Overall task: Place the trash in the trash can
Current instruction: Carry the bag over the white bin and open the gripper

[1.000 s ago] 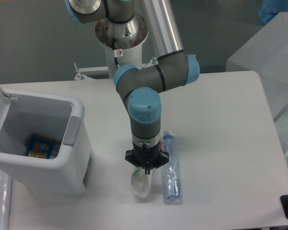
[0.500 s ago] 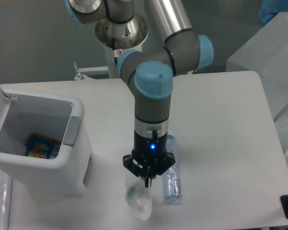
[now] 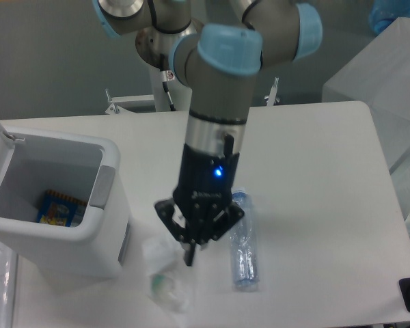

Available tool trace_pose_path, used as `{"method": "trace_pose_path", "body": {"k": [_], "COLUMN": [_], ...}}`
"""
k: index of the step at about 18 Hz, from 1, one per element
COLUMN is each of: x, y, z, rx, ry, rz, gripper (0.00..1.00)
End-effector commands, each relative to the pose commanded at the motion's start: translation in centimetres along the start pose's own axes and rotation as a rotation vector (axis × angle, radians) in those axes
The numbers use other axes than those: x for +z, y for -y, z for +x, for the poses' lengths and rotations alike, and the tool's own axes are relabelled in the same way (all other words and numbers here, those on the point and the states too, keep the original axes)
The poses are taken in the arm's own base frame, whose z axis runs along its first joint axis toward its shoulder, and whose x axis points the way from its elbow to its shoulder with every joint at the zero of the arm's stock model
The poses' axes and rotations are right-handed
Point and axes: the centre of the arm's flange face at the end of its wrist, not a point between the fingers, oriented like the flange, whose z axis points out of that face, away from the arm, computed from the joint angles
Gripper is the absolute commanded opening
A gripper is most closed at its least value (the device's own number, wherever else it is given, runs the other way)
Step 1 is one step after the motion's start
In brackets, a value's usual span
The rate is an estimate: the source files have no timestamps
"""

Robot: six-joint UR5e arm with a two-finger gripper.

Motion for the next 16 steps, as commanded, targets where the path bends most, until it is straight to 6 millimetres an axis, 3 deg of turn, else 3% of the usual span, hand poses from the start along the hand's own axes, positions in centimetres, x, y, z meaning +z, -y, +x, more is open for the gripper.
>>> {"method": "trace_pose_path", "body": {"k": [3, 8, 13, 16], "x": [-0.9, -2.0, -4.6, -4.4], "y": [-0.6, -3.8, -6.7, -8.6], "z": [2.0, 4.4, 6.5, 7.6], "rx": [-0.006, 0.003, 0.021, 0.049], "ry": [-0.088, -0.132, -0.176, -0.190], "rz": [-0.002, -0.030, -0.031, -0.054], "gripper": [0.00, 0.00, 0.00, 0.00]}}
